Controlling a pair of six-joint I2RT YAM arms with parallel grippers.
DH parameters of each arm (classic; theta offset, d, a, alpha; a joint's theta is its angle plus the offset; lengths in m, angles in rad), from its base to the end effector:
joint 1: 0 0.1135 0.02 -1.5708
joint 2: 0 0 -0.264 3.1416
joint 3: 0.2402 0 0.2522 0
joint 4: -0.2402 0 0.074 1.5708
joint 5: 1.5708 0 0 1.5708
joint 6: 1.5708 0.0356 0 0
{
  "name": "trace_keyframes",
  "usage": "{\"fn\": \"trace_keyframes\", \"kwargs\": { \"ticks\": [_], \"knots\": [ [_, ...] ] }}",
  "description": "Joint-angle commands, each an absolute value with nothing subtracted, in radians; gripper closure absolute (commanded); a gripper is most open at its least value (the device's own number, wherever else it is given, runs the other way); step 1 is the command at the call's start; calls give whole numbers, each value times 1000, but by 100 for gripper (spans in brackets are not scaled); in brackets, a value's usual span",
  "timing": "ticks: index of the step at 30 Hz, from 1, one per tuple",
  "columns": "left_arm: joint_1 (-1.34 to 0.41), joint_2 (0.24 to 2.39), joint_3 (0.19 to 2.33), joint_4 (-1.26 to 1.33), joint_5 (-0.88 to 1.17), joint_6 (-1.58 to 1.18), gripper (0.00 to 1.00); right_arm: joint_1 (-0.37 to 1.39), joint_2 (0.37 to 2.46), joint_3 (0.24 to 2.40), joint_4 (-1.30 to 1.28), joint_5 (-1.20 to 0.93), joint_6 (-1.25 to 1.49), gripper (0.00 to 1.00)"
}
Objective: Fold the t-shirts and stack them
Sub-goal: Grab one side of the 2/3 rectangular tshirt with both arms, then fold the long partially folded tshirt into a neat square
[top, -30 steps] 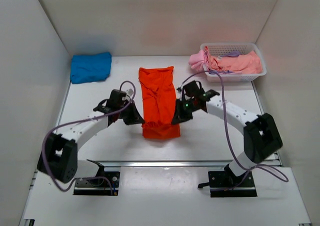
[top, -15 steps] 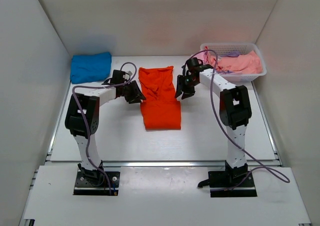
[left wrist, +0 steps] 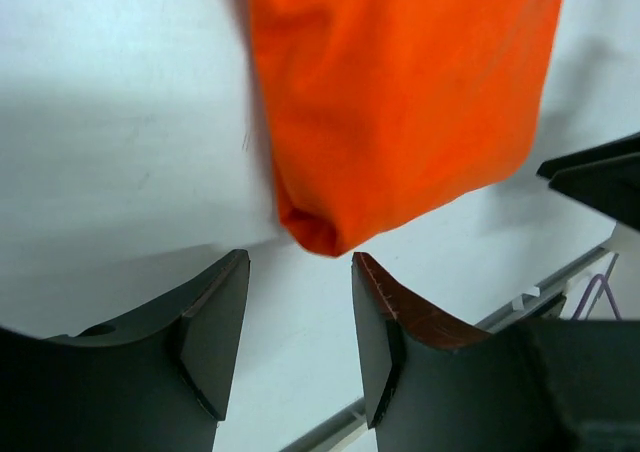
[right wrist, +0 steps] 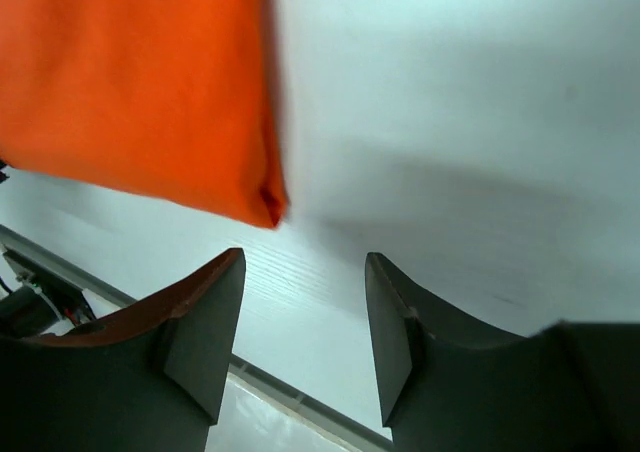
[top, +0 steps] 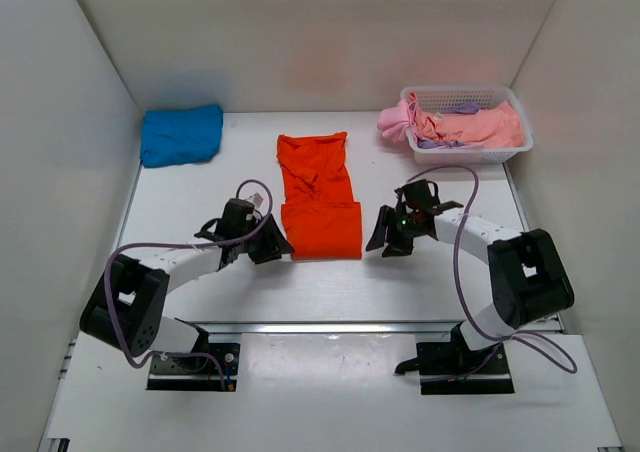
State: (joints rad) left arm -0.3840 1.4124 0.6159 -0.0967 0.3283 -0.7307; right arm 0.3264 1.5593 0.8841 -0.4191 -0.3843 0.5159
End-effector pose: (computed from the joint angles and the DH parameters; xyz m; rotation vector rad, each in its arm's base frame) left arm 0.2368 -0.1081 0.1571 -0.2996 2.5928 -0.8519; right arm 0.2749 0.1071 0.1761 0.1315 2.7627 0.7648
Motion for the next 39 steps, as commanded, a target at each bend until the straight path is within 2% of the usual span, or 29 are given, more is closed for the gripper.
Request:
{"fn": "trace_keyframes", "kwargs": {
  "ticks": [1, 9, 12, 13, 14, 15, 16, 17, 25, 33, 37, 39],
  "knots": [
    [-437, 1345, 542, 63, 200, -854, 43, 360, 1497, 769, -178, -427, 665, 51],
    [-469, 1466, 563, 164, 181, -925, 42, 406, 1607, 716, -6, -474, 758, 51],
    [-489, 1509, 561, 228, 186, -959, 48, 423, 1655, 738, 21, -468, 770, 57],
    [-495, 1514, 563, 235, 192, -965, 53, 428, 1669, 742, 20, -471, 770, 64],
    [-500, 1526, 563, 242, 198, -976, 61, 425, 1681, 755, 26, -463, 772, 83],
    [-496, 1534, 566, 250, 205, -980, 78, 426, 1686, 767, 18, -468, 773, 93],
    [-499, 1532, 563, 253, 215, -985, 86, 433, 1692, 765, 11, -468, 772, 100],
    [-499, 1525, 555, 242, 225, -986, 100, 437, 1689, 765, 0, -466, 767, 100],
    [-479, 1304, 408, -38, 270, -850, 100, 550, 1560, 698, -219, -416, 727, 100],
    [-492, 901, 198, -262, 310, -882, 100, 771, 1421, 583, -250, -443, 825, 100],
    [-442, 763, 161, -299, 316, -917, 100, 775, 1401, 626, -261, -451, 839, 100],
    [-391, 779, 195, -281, 327, -913, 100, 738, 1416, 692, -297, -448, 813, 100]
  ]
}}
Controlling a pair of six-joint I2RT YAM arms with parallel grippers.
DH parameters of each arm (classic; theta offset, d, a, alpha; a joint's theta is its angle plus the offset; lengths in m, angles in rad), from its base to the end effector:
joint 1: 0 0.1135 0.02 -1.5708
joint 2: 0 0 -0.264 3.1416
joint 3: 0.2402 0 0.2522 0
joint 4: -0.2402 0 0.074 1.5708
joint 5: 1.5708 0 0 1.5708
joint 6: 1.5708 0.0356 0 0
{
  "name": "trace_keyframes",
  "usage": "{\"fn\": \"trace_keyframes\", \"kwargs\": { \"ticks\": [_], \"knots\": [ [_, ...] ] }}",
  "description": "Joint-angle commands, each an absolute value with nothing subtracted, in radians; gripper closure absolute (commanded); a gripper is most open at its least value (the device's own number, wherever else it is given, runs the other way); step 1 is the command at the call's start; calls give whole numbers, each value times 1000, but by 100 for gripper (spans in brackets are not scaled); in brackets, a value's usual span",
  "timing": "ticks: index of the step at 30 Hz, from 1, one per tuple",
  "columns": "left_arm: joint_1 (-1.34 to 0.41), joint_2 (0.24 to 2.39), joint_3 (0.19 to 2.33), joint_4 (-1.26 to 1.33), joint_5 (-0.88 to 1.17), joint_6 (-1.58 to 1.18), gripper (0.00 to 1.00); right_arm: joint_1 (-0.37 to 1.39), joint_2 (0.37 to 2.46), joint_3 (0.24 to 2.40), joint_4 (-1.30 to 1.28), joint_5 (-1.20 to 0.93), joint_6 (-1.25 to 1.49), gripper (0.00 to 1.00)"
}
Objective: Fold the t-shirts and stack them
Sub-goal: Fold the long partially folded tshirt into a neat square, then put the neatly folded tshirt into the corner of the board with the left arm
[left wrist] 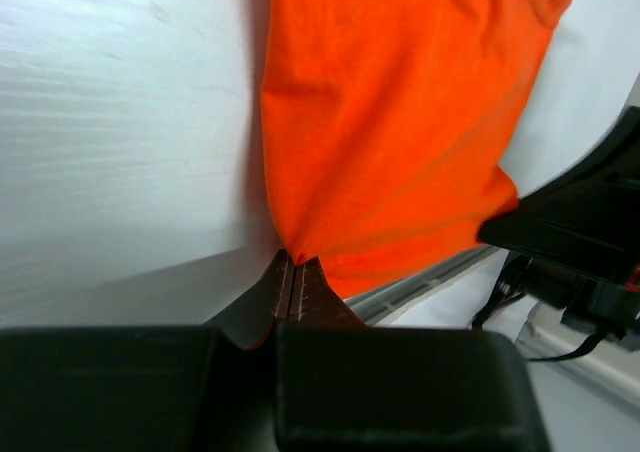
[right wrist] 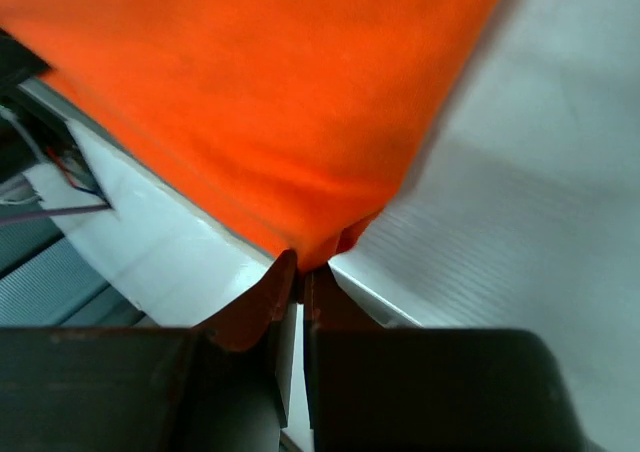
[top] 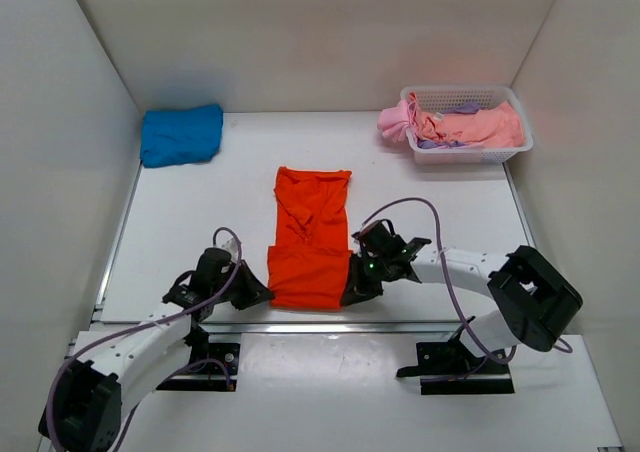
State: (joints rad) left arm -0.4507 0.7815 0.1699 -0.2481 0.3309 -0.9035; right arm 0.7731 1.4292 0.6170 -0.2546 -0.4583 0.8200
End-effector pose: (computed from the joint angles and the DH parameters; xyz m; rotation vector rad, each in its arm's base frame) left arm 0.1191 -0.0705 0.1263 -0.4308 2.5955 -0.9527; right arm 0.1650 0.1830 0.1456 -0.1075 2.9428 1.0205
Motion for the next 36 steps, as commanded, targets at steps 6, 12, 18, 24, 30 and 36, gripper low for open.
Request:
{"fn": "trace_keyframes", "kwargs": {
  "ticks": [6, 12, 18, 24, 30, 36],
  "knots": [
    [-299, 1050, 495, -187, 364, -848, 100, 556, 1541, 1003, -440, -469, 641, 100],
    [-204, 1577, 969, -83, 330, -792, 100, 356, 1886, 1498, -532, -511, 508, 100],
    [-135, 2024, 1469, 91, 480, -842, 49, 223, 2277, 2097, -725, -489, 473, 76],
    [-117, 2048, 1425, 128, 540, -818, 40, 251, 2290, 2163, -784, -404, 414, 62],
    [-142, 1977, 1300, 0, 382, -603, 31, 313, 2074, 1962, -700, -276, 371, 58],
    [-190, 2003, 1317, -158, 256, -477, 24, 276, 1850, 1725, -614, -293, 385, 57]
  ]
}}
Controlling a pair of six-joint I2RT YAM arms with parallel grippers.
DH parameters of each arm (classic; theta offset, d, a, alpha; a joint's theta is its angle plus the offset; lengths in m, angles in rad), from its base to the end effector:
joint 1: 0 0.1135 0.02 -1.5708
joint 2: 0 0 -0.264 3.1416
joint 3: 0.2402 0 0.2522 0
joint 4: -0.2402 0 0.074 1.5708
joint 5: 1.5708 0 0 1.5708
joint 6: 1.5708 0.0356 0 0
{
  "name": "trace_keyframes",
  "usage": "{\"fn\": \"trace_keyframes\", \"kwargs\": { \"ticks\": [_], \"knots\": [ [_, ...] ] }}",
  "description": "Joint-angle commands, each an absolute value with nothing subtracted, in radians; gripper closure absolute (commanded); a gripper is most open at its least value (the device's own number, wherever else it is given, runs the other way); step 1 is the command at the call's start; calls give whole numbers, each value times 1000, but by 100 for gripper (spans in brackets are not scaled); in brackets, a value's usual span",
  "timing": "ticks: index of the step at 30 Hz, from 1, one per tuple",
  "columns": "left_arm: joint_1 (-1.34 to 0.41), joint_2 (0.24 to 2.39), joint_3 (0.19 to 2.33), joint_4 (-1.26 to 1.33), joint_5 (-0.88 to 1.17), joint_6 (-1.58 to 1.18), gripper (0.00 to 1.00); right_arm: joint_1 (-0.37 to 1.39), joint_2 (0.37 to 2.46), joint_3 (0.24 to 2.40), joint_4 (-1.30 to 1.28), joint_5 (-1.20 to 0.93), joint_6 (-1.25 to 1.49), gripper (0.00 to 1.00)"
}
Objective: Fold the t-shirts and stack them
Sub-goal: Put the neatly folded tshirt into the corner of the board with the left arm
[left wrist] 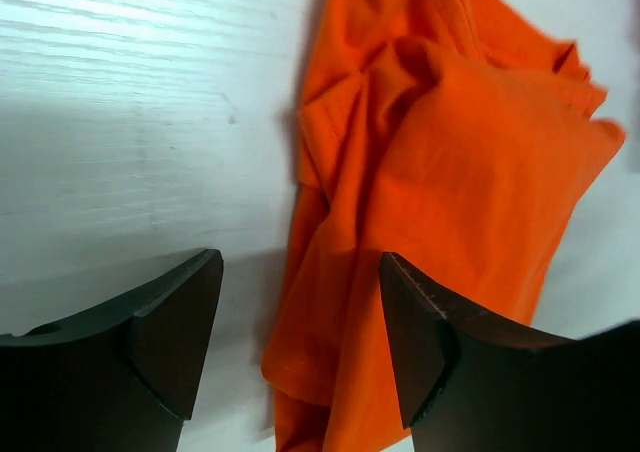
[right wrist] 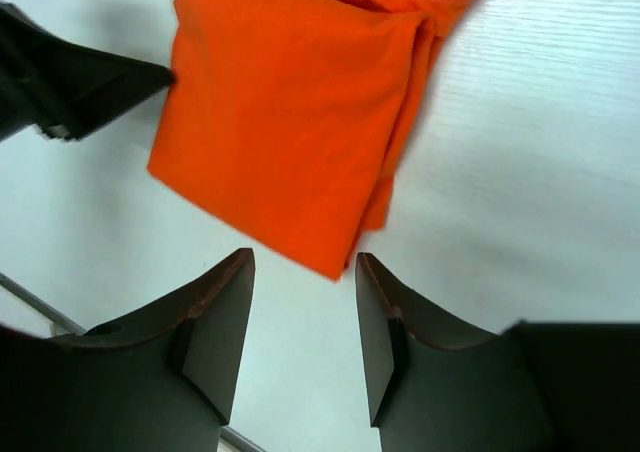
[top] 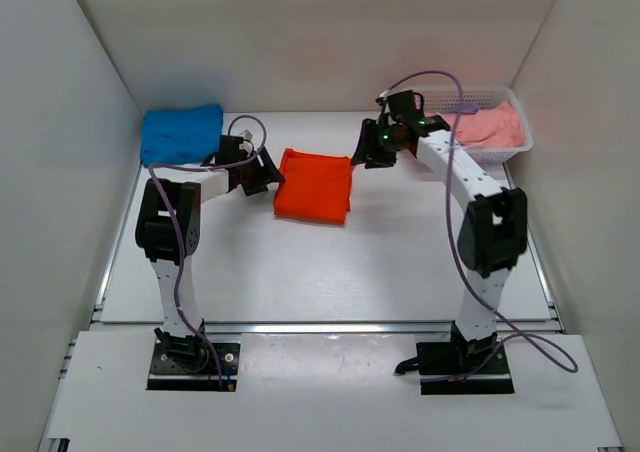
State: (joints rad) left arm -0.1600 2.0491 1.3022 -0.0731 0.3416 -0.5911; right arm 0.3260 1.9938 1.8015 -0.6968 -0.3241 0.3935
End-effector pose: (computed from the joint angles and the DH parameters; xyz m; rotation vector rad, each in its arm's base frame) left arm 0.4279 -0.0811 0.1469 -0.3629 2.4394 -0.7505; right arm 0.4209 0.1543 0.2826 -0.0611 2.5291 0.7018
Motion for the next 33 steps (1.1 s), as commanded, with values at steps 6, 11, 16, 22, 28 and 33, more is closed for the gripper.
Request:
{"fn": "trace_keyframes", "kwargs": {
  "ticks": [6, 11, 16, 22, 28, 33],
  "knots": [
    [-267, 2092, 1466, -317, 128, -373, 24, 187, 1585, 1455, -491, -367, 439, 55],
    [-337, 2151, 1575, -486, 2, -287, 26, 132, 1499, 1365, -482, -382, 437, 53],
    [-365, 2223, 1664, -613, -64, -229, 60, 98, 1459, 1336, -479, -399, 433, 54],
    [-374, 2235, 1775, -670, -190, -170, 100, 84, 1437, 1321, -474, -425, 437, 54],
    [-292, 2221, 1983, -655, -356, -95, 100, 72, 1425, 1308, -477, -422, 422, 54],
    [-232, 2223, 2108, -604, -426, -20, 100, 61, 1434, 1342, -508, -408, 410, 53]
  ]
}}
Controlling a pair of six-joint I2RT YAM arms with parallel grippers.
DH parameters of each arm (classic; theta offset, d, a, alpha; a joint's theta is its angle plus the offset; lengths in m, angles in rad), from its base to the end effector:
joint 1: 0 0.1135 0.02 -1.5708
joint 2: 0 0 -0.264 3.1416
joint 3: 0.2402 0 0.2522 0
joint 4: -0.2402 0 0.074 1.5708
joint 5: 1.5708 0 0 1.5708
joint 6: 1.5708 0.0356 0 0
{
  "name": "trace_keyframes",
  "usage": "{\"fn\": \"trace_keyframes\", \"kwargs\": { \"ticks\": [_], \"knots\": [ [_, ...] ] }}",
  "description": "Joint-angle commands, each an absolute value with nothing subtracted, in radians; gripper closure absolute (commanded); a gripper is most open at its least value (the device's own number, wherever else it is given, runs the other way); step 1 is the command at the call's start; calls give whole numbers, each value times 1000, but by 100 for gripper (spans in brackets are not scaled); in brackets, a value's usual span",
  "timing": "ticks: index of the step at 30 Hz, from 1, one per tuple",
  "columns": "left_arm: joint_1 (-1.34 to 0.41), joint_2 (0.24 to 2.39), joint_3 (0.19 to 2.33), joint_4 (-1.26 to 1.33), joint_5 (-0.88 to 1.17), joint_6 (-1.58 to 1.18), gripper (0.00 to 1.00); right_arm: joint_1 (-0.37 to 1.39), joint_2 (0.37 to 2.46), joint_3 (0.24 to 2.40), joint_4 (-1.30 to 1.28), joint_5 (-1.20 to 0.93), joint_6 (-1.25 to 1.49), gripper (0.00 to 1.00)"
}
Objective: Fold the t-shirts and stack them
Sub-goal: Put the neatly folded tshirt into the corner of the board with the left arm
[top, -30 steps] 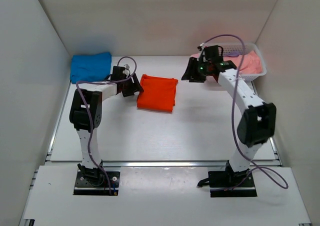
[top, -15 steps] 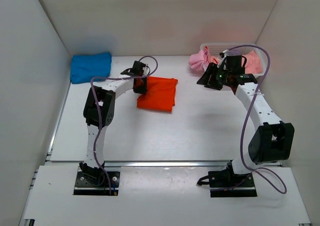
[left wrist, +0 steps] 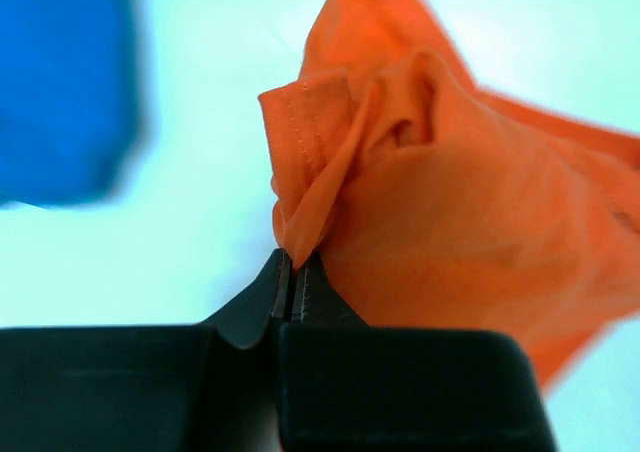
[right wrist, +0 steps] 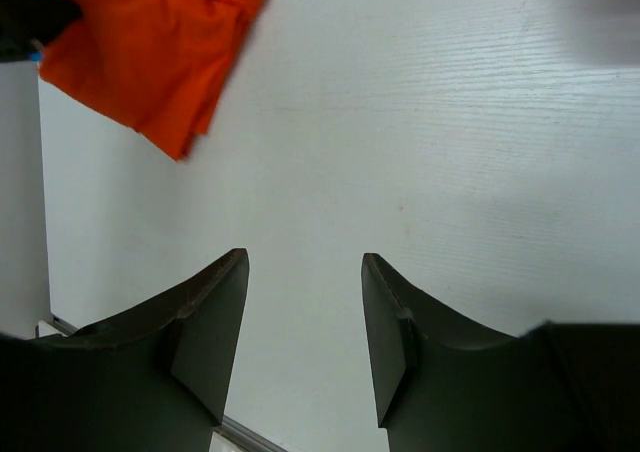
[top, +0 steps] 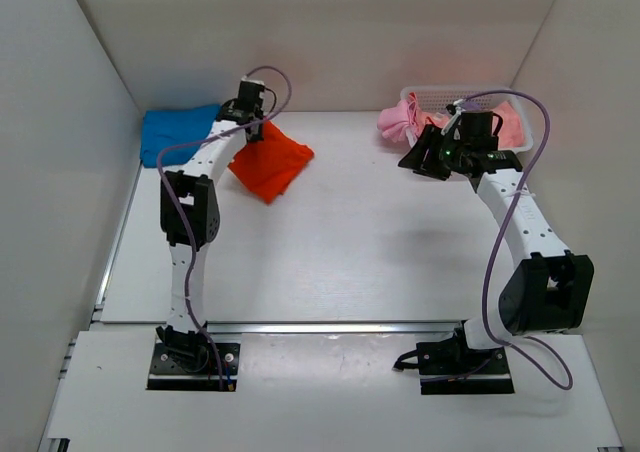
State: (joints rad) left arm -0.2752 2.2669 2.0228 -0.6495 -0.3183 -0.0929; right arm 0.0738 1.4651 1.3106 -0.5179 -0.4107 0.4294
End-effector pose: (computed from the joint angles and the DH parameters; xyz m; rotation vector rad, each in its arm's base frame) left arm 0.4929 -0.1276 0.2311 0.0838 2.4150 0.2252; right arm 0.3249 0.0383 0.3312 0.1769 2.2714 0.7293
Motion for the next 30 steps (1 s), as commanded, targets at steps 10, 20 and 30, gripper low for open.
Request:
{"fn": "trace_keyframes", "kwargs": {
  "ticks": [10, 20, 30],
  "knots": [
    [-34, 2384, 2439, -526, -342, 12, 100, 106, 1537, 1451, -563, -388, 402, 53],
    [184, 2529, 2539, -502, -281, -80, 100, 133, 1640, 1558, -606, -384, 402, 54],
    [293, 2594, 2597, -459, -210, -143, 30, 205, 1721, 1606, -640, -361, 405, 53]
  ]
}}
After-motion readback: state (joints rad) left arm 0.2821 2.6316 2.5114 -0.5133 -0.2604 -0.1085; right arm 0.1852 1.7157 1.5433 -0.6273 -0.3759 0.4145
